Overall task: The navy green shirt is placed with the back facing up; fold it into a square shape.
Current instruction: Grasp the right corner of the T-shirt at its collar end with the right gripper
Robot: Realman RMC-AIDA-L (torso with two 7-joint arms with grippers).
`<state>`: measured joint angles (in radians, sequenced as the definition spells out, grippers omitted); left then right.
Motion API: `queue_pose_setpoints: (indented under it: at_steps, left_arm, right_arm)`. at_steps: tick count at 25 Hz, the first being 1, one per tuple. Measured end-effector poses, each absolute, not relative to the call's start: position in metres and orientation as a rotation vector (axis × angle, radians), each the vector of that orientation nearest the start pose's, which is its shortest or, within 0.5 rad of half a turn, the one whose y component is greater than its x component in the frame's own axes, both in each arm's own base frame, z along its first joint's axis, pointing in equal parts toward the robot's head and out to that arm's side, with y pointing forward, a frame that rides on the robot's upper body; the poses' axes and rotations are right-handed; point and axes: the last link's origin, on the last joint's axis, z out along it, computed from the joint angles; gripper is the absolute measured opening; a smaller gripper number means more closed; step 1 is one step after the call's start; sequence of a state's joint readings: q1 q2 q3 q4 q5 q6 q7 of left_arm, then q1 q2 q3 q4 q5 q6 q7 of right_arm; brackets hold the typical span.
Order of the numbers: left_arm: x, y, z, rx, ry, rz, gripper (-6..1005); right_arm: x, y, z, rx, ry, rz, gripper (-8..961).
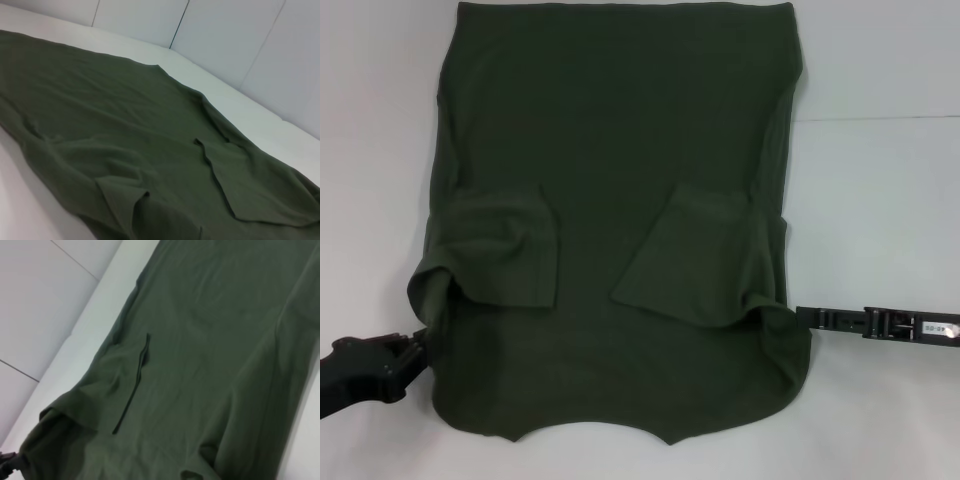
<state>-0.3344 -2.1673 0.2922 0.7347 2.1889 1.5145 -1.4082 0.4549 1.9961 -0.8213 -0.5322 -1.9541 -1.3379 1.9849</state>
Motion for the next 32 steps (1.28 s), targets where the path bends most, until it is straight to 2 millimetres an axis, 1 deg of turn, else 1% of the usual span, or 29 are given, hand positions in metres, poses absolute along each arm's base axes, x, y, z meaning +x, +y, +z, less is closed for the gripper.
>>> queue_pose_setpoints:
  at_steps: [8,12,18,24,29,32]
  left_arm:
    - [-0.349,0.267,0.013,-2.3,-1.048,-0.657,41]
    - [-0.35,0.267,0.014,-2.297,-1.049,-0.658,41]
    - [-0.35,0.267,0.014,-2.295,-1.048,-0.659,40]
    - [-0.349,0.268,0.015,-2.29,-1.045,-0.668,41]
    - [-0.349,0.268,0.014,-2.287,-1.048,-0.67,41]
    - [-0.349,0.268,0.014,-2.285,-1.051,-0.675,41]
  right_arm:
    - [0.316,0.326,-0.017,-2.352,1.582,0.522,703]
    - [0.313,0.325,-0.021,-2.38,1.578,0.517,651]
    - [0.315,0.324,-0.016,-2.39,1.56,0.509,572]
    - [0.313,0.326,-0.017,-2.405,1.547,0.493,344]
    - [0.313,0.326,-0.017,-2.407,1.546,0.488,104]
    - [0.315,0.324,-0.017,-2.402,1.55,0.491,77]
